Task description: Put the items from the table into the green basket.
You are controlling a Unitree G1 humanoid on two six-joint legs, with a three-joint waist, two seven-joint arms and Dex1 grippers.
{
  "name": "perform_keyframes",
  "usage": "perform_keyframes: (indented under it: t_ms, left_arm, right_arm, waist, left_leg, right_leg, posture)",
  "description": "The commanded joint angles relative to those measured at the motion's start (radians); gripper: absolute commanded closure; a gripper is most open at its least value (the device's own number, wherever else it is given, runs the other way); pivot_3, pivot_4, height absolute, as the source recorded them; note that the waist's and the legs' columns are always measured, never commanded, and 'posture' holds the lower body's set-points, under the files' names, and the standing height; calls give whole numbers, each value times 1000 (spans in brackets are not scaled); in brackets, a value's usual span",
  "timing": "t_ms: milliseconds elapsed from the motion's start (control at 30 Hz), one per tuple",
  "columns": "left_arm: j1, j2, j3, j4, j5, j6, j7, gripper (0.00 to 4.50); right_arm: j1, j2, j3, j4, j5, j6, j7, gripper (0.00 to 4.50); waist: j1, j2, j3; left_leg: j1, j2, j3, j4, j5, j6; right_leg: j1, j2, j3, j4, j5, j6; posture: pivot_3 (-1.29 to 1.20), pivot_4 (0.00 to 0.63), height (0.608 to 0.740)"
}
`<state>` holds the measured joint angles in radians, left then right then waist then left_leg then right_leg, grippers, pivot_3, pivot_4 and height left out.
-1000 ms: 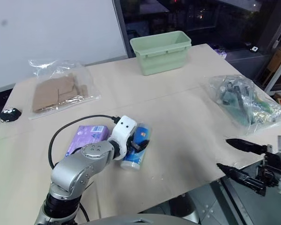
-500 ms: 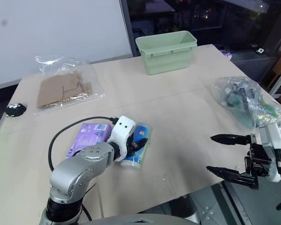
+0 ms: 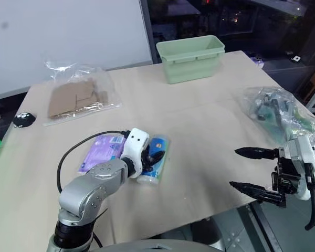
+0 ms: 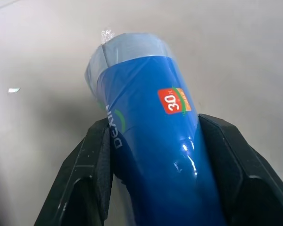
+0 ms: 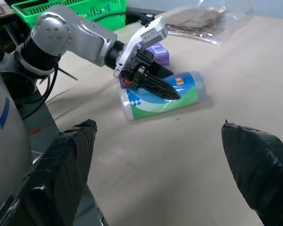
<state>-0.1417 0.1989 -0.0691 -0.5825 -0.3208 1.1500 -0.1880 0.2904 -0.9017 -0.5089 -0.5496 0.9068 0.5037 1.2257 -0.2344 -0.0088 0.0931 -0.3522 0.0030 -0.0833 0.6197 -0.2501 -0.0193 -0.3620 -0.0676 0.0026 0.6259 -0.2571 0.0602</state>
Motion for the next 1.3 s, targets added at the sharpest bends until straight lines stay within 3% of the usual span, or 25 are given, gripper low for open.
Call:
perform_keyframes:
  t_ms: [33, 233, 333, 533, 633, 833, 1067, 1300]
  left_arm:
    - [-39, -29, 162, 45, -42, -128, -17, 2309]
    - [-111, -20, 257, 55, -142, -178, -82, 2309]
    - [-167, -3, 322, 62, -187, -179, -86, 2309]
    - [-349, 19, 467, 92, -284, -167, -16, 2309]
    - [-400, 144, 491, 110, -233, -190, -12, 2309]
    - [-342, 553, 431, 205, 2, -288, -63, 2309]
    - [-238, 789, 567, 441, 153, -506, -114, 2309]
    - [-144, 882, 631, 692, 239, -718, -143, 2309]
  right_arm:
    - [-42, 2, -3, -10, 38, 14, -21, 0]
    - [-110, -2, 19, 7, 66, 44, -37, 0]
    - [-191, 8, 64, 23, 88, 61, -61, 0]
    - [-415, 45, 185, 112, 94, 76, -71, 0]
    - [-541, 94, 254, 173, 91, 81, -62, 0]
    - [-763, 186, 378, 322, 14, 60, -24, 0]
    - [-944, 300, 446, 471, -117, -21, -47, 0]
    - [-985, 366, 480, 452, -178, -13, -111, 0]
  waist:
    - [10, -2, 8]
    - [41, -5, 14]
    - [70, -4, 14]
    - [120, -4, 13]
    - [138, -4, 13]
    - [161, -5, 11]
    - [222, -8, 9]
    - [259, -10, 8]
  left_leg:
    - [-1, -1, -1, 2, -1, -2]
    - [-14, -2, -3, 16, 2, 2]
    - [-30, -3, -1, 16, 2, 4]
    - [-32, -2, -1, 16, 1, 5]
    - [-30, -2, 0, 16, 1, 4]
    - [-28, 0, 1, 16, 2, 3]
    - [-31, 0, 3, 17, 5, -3]
    - [-32, 1, 4, 17, 6, -3]
  right_leg:
    - [0, 0, 0, 0, 0, 0]
    - [-6, 4, 6, 2, 7, 3]
    - [-21, 4, 11, 1, 15, 9]
    - [-24, 7, 12, 1, 15, 10]
    - [-24, 7, 13, 2, 15, 10]
    - [-27, 10, 16, 10, 15, 9]
    - [-34, 11, 18, 17, 16, 8]
    - [-35, 11, 18, 17, 16, 8]
  posture:
    - [-277, 70, 740]
    - [-231, 63, 740]
    - [-209, 58, 740]
    - [-123, 34, 740]
    - [-66, 19, 740]
    - [38, 9, 740]
    - [114, 0, 740]
    - [125, 0, 740]
